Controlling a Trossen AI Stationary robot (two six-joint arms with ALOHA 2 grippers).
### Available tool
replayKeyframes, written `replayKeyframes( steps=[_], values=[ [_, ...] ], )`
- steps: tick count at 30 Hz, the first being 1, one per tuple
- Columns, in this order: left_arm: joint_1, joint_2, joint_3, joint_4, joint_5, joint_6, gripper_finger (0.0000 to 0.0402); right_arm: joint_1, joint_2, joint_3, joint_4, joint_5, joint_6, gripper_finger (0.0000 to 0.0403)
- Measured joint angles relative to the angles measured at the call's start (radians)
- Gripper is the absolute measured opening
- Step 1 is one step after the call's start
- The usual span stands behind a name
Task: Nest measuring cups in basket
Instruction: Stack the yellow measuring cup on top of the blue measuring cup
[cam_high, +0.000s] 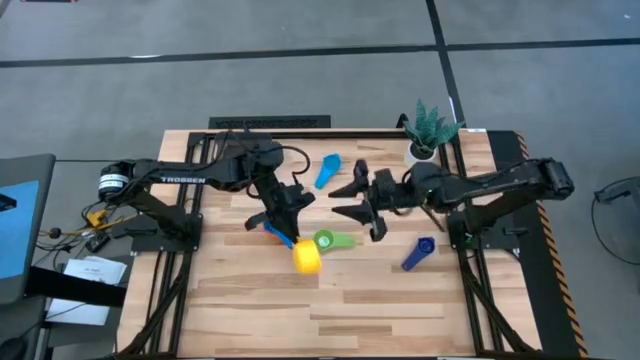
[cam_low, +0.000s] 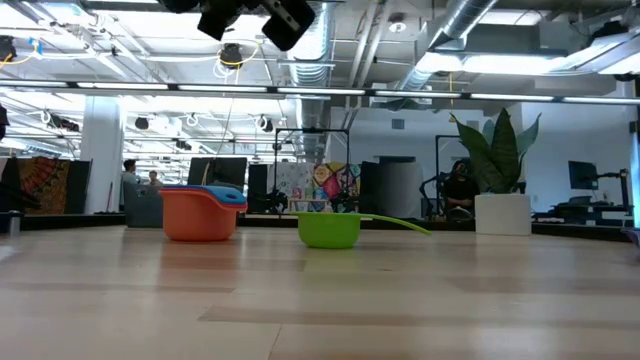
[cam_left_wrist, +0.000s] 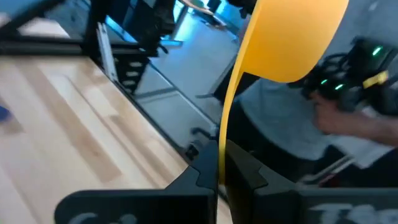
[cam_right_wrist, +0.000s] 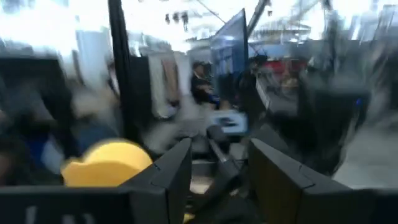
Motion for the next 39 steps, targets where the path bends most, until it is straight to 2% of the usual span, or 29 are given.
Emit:
replayKeyframes(
  steps=[2, 5, 8, 10, 17, 25, 34, 39],
  values=[
    [0.011, 0.000, 0.000, 0.018, 0.009, -0.057, 0.0000, 0.028, 0.000, 0.075, -0.156, 0.065, -0.212, 0.0175],
    [0.028, 0.000, 0.000, 0.019, 0.004, -0.107, 0.0000, 0.067, 0.031, 0.189, -0.362, 0.191, -0.444, 0.0170],
    [0.044, 0.000, 0.000, 0.066, 0.007, -0.182, 0.0000, 0.089, 0.041, 0.258, -0.506, 0.318, -0.587, 0.0165],
    [0.049, 0.000, 0.000, 0.118, 0.016, -0.225, 0.0000, 0.102, 0.042, 0.284, -0.517, 0.347, -0.637, 0.0162],
    [0.063, 0.000, -0.001, 0.349, 0.065, -0.367, 0.0000, 0.149, 0.021, 0.294, -0.522, 0.372, -0.725, 0.0151],
    [0.068, 0.001, -0.001, 0.326, 0.048, -0.364, 0.0000, 0.175, 0.046, 0.291, -0.452, 0.362, -0.828, 0.0160],
    [0.067, 0.001, -0.001, 0.323, 0.014, -0.384, 0.0000, 0.155, 0.055, 0.291, -0.396, 0.228, -0.955, 0.0159],
    [0.067, 0.001, -0.001, 0.326, -0.003, -0.407, 0.0000, 0.145, 0.056, 0.292, -0.376, 0.203, -1.029, 0.0149]
  ],
)
